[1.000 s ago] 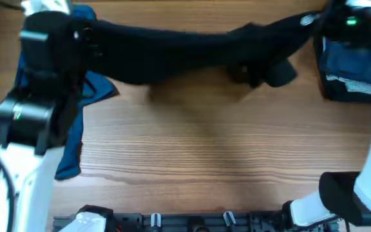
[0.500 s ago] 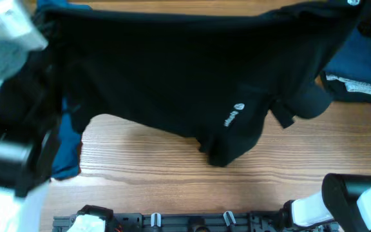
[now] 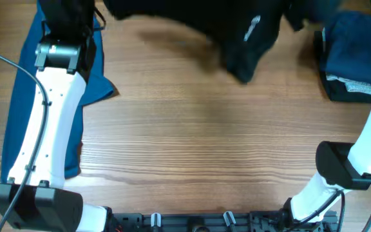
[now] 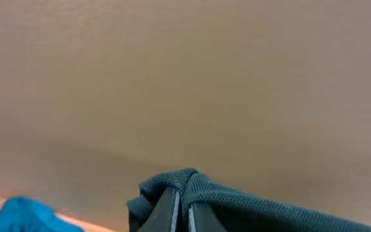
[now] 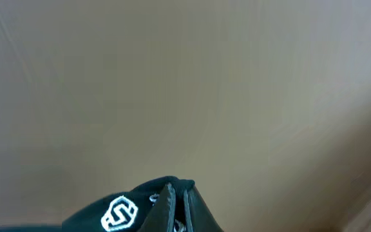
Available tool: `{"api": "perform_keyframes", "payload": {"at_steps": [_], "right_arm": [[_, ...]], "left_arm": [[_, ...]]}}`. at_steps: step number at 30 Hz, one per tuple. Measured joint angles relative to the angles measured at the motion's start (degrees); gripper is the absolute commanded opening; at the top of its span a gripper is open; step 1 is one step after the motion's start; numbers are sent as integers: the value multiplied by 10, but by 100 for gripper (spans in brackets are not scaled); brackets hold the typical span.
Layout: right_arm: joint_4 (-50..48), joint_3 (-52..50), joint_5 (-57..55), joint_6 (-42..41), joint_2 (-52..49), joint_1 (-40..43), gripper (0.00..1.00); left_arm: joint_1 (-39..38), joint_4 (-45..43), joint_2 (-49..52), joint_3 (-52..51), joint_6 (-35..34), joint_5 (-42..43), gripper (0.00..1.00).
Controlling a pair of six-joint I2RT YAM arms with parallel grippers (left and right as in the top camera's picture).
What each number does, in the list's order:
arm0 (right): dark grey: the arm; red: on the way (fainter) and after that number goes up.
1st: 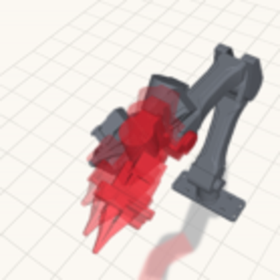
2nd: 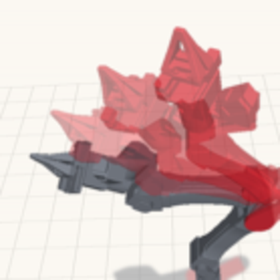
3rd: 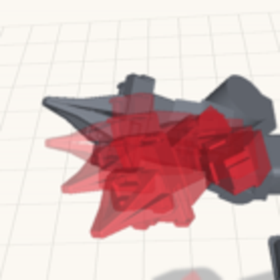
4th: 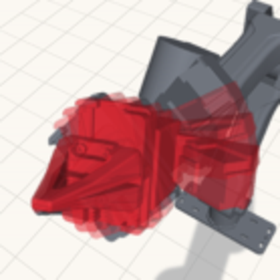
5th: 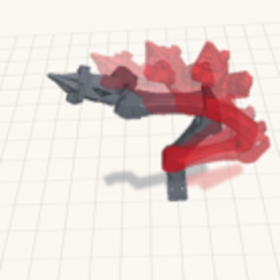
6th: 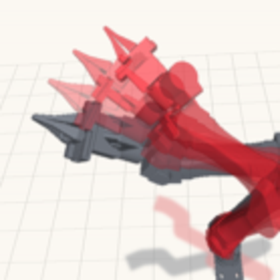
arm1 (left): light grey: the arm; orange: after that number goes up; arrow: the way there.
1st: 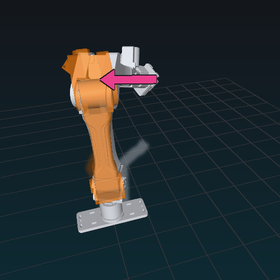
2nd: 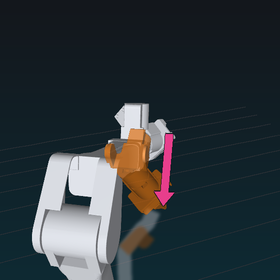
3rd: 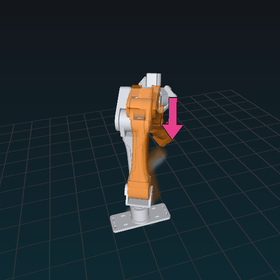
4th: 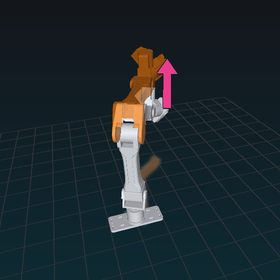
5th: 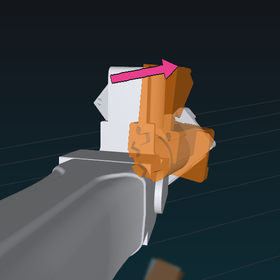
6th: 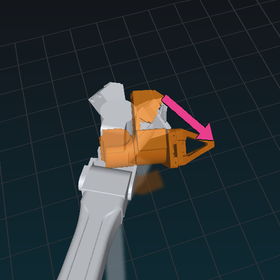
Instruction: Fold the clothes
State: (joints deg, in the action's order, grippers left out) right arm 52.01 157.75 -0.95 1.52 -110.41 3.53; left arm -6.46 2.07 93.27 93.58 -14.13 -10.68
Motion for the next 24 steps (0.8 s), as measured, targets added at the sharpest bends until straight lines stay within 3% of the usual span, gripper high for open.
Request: {"api": "perform_keyframes", "payload": {"at_steps": [4,9,15,19,24], "right_arm": [[55,-3,-1,16,-2,0,4],[218,-28,10,-18,-46,0,4],[337,-58,51,-47,-122,1,4],[399,-61,64,-51,-120,1,4],[403,-61,122,-54,-114,1,4]], "left_arm": [[0,107,-2,3,-1,16,4],[3,297,5,4,-2,20,4],[5,423,43,4,-2,20,4],[5,493,56,4,-2,21,4],[6,576,56,5,-2,54,4]]}}
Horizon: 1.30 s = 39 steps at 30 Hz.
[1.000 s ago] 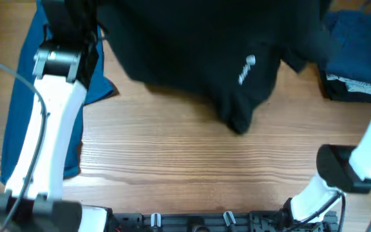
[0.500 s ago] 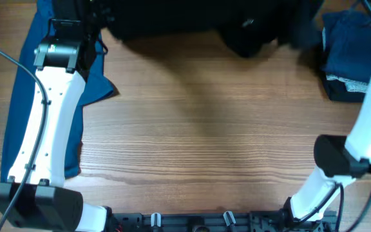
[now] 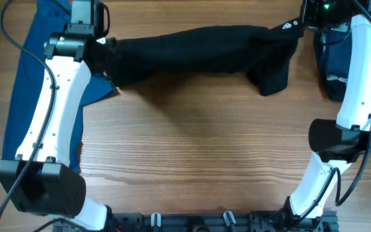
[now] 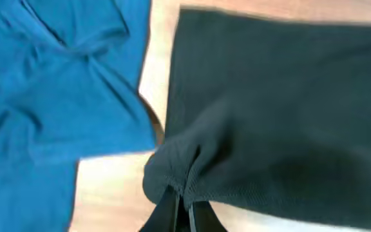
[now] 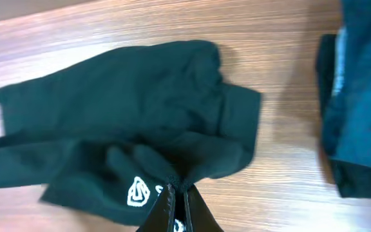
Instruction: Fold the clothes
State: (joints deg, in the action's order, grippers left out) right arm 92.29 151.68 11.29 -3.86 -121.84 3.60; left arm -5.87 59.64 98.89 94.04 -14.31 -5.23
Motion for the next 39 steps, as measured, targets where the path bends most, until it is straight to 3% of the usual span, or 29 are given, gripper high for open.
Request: {"api": "perform_keyframes", "payload": {"at_steps": [7,14,22,30,36,39], "right_arm": [[-1,-4,-10,7,60,-6,4],[-68,-5,-56,22,77,-12,5],[0,-47,-59,17,122,-13,4],[1,-362,-58,-11,360,-13,4],[-16,-554,-38,-28,361,-13,4],[-28,-602,-23,-30,360,-13,4]], "left_arm": [[0,90,-13,0,0,36,4],[0,54,-17,0,0,39,4],[0,55,-17,0,0,39,4],[0,102,-17,0,-3,39,4],[0,182,-17,0,-28,54,4],[0,199,-18,-2,-31,61,4]]}}
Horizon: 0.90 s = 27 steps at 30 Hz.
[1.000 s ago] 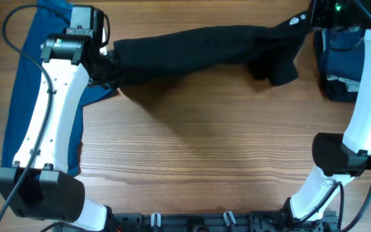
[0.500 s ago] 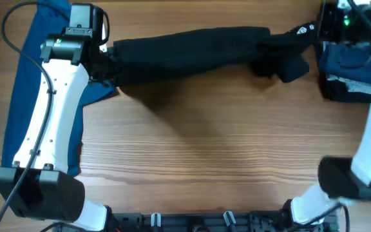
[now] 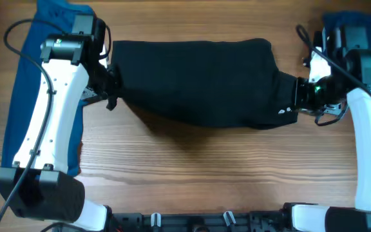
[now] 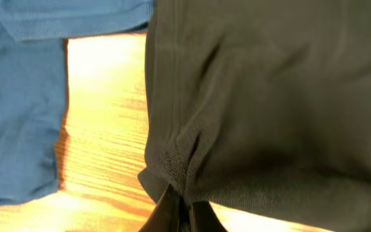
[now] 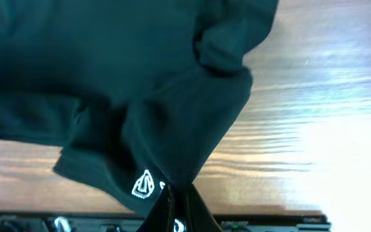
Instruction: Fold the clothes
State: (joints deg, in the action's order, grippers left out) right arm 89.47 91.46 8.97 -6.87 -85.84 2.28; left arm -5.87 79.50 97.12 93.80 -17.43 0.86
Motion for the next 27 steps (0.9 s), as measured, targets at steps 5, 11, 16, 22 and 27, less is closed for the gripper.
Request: {"api": "perform_keyframes", "payload": {"at_steps": [5,11,16,22,27], "right_arm": [[-16,-64,13,-7,2,0,4],[-102,-160,13,-46,18,22,5],[-195,-215,13,-57,18,65,4],[-262,-219,13,-59,18,88,4],[-307,-219,14,-59,6,88,4]], "left_arm": [[0,-7,-3,-61,-6,7,4],[0,-92,-4,-180,-19,8,4],[19,-157,-4,-212,-22,8,4],[51,-239,-4,-212,-23,8,4],[51,-293,-4,-212,-23,8,4]]}}
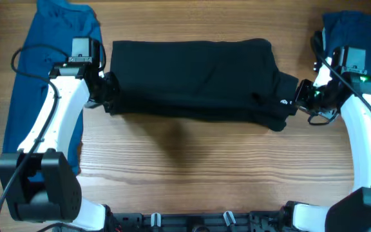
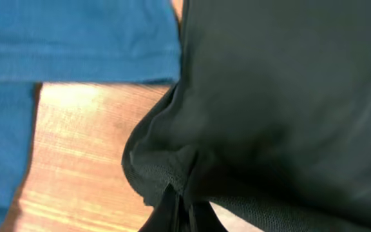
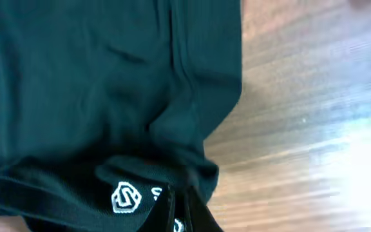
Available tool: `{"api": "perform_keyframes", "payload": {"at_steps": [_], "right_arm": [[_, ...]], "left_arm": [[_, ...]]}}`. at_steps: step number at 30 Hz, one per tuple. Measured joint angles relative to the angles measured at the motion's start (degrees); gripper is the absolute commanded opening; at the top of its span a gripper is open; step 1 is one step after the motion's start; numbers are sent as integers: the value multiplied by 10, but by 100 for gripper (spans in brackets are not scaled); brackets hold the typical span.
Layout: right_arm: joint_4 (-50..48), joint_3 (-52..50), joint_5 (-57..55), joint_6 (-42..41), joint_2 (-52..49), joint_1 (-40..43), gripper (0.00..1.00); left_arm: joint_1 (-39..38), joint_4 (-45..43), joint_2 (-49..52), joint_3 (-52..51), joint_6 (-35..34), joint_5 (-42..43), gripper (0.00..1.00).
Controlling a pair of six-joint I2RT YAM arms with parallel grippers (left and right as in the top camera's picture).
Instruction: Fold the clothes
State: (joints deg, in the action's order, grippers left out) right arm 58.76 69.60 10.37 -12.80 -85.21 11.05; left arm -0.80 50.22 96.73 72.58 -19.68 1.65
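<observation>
A black garment (image 1: 195,76) lies spread flat across the far middle of the wooden table (image 1: 192,171), folded over on itself along its near edge. My left gripper (image 1: 106,90) is shut on its left near corner (image 2: 172,174), close to the table. My right gripper (image 1: 293,102) is shut on the right near corner, where a small white logo (image 3: 126,196) shows. A blue garment (image 1: 28,71) lies along the left side, partly under my left arm.
A stack of folded dark blue clothes (image 1: 356,38) sits at the far right corner, behind my right arm. A rail with clips (image 1: 192,222) runs along the table's near edge.
Both grippers have come a little toward the far side and lower. The black garment's near edge now lies doubled over onto the cloth, making a narrower band.
Both grippers first held the black garment high, out of the overhead view's far edge. Then it hung stretched between them over the far table. Then it lay spread flat with the grippers at its near corners, and now its near edge is folded over.
</observation>
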Motion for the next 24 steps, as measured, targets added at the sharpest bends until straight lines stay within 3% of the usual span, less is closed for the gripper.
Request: {"api": "perform_keyframes", "payload": {"at_steps": [11,12,13,14,15,16,17,24], "right_arm": [[-39,0,8,0,-61,0,5],[-41,0,10,0,-65,0,44],[-44,0,10,0,-66,0,62],[-46,0,11,-1,-66,0,71],[-51,0,12,-2,-66,0,74],[-53,0,12,-2,-66,0,74],[-56,0,12,-2,-66,0,74],[-43,30,13,5,-66,0,76]], "left_arm": [[0,-35,0,0,0,0,4],[0,-38,0,0,0,0,35],[0,-39,0,0,0,0,47],[0,-40,0,0,1,0,64],[0,-40,0,0,0,0,86],[0,-40,0,0,0,-1,94],[0,-40,0,0,-2,-1,99],[0,-63,0,0,-6,-2,99]]}}
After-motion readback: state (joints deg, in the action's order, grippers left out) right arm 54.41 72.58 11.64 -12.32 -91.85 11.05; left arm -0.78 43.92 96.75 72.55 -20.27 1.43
